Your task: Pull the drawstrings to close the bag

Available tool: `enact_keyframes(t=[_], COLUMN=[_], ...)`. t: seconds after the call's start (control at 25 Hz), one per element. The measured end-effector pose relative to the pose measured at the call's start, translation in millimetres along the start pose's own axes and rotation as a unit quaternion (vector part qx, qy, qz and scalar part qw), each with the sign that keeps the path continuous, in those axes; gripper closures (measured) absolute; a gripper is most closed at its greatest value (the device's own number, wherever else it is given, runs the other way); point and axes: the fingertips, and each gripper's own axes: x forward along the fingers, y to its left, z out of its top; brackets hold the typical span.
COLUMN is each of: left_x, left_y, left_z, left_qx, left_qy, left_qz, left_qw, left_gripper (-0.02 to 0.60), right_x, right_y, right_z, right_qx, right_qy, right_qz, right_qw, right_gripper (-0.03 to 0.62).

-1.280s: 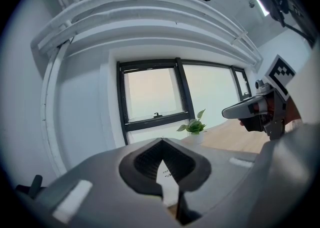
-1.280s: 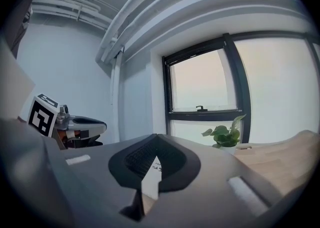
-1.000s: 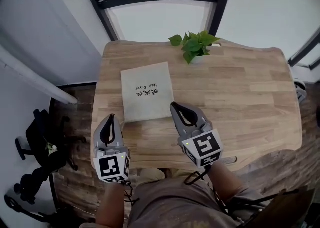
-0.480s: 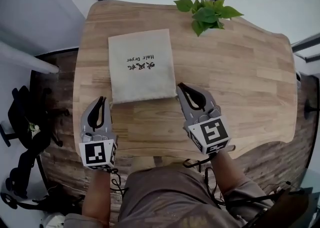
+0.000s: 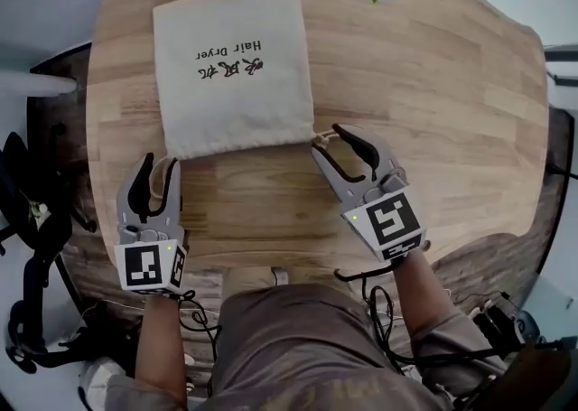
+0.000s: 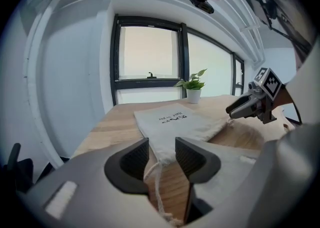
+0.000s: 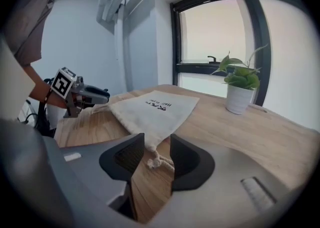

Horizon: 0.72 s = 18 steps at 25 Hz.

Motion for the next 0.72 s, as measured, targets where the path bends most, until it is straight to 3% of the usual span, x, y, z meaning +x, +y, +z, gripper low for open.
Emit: enact_keyframes(t=[0.16,0.6,0.72], left_x=[5.2,5.6,7.6], left_y=[1.2,7.6,3.6], left_z=[-7.6,-37.5,-46.7], left_qx=[-0.004,0.018,0.049], left_qy=[0.013,0.079,0.103], left_qz=[-0.003,-0.031,-0.051], left_qw=[0.9999,0.9963,0.9921], left_gripper=[0.39,0.391,0.408], right_x=[7.1,23.0,24.3], right_y=[-2.2,-0.5,-0.1], right_z=[-17.1,-31.7,-32.2], right_qx=[-0.044,-0.094,-0.093], right_qy=[0.025,0.07,0.079], right_qz=[0.017,0.049,0.065], right_qw=[0.999,0.992,0.99], right_gripper=[0.387,0.378,0.382])
